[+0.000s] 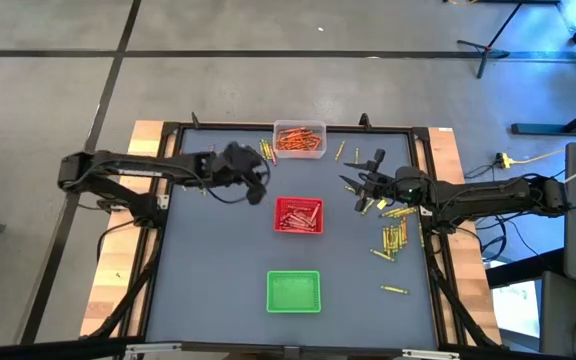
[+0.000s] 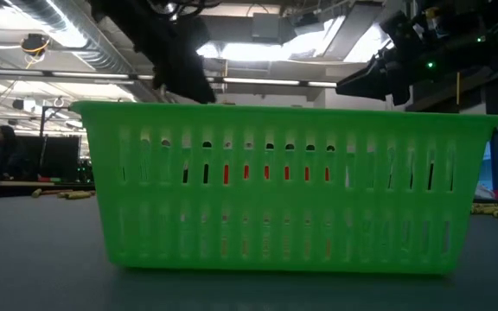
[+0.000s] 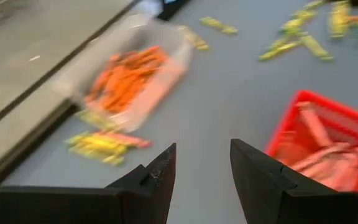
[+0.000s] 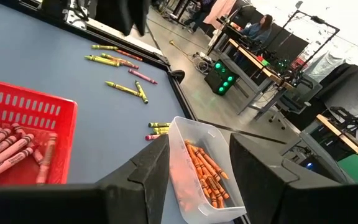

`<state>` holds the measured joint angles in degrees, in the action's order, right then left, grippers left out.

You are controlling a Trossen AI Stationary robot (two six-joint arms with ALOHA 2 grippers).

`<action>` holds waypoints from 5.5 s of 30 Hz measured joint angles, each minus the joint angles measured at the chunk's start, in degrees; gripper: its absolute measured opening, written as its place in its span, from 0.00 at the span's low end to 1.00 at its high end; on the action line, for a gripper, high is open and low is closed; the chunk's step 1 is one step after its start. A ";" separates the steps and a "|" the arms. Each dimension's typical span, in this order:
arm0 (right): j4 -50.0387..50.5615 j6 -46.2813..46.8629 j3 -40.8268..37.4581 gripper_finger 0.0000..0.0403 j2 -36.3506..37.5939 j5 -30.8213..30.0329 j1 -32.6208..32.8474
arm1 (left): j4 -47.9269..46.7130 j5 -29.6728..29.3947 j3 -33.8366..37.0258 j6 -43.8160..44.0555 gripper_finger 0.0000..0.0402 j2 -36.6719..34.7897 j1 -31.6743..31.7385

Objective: Sort crayons
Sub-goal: Put the red crayon into the red bin

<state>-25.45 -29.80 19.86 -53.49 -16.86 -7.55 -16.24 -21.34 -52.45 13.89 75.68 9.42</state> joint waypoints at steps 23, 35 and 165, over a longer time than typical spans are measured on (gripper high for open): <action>-0.30 0.20 -0.02 0.41 0.00 0.00 0.00 | -24.58 8.19 0.07 8.30 0.34 0.66 38.34; -0.60 0.16 -0.01 0.41 0.00 0.01 0.02 | -27.67 14.06 -2.72 3.43 0.34 15.02 47.20; -0.08 0.43 -0.02 0.41 0.02 0.04 0.01 | -38.56 -6.17 -28.35 5.80 0.39 15.72 -3.13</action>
<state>-25.53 -29.38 19.84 -53.47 -16.83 -7.54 -54.80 -27.50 -80.79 19.69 91.40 6.29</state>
